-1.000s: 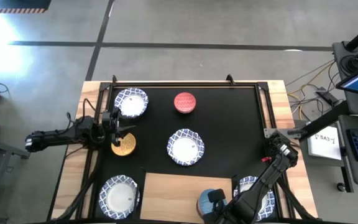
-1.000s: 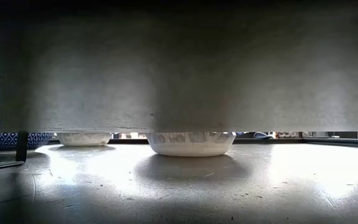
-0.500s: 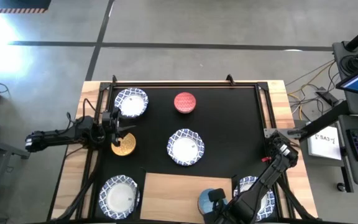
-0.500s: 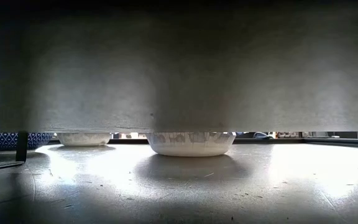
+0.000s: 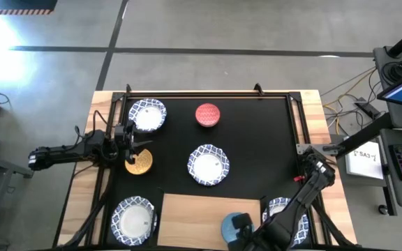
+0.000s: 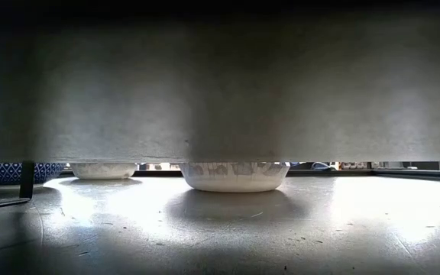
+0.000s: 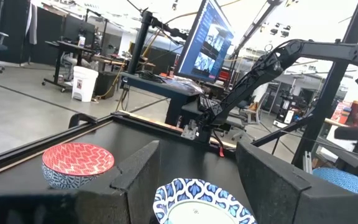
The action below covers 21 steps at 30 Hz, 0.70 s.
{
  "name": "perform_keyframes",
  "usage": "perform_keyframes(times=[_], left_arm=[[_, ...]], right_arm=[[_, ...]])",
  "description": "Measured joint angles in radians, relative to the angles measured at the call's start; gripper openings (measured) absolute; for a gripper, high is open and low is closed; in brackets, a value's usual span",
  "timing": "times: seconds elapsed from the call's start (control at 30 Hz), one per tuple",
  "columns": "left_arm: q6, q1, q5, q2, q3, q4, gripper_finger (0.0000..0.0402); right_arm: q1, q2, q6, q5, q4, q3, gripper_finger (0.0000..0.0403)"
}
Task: Place and stack bowls onto a shelf
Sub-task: Stack the small light blue bowl on top of the small blue bowl on the shelf
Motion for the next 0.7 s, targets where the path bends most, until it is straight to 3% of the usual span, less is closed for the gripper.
perform_keyframes(times=[0.27, 0.7], left_arm=[[0.0, 0.0, 0.0, 0.0, 0.0, 0.0, 0.0194], [0.0, 0.0, -0.001, 0.0, 0.0, 0.001, 0.0194]], right_arm=[[-0.022, -0.001, -0.201, 0.192, 0.05, 0.025, 0.0087], [-0.114, 0.065, -0.229, 0.188, 0.11, 0.022, 0.0074]])
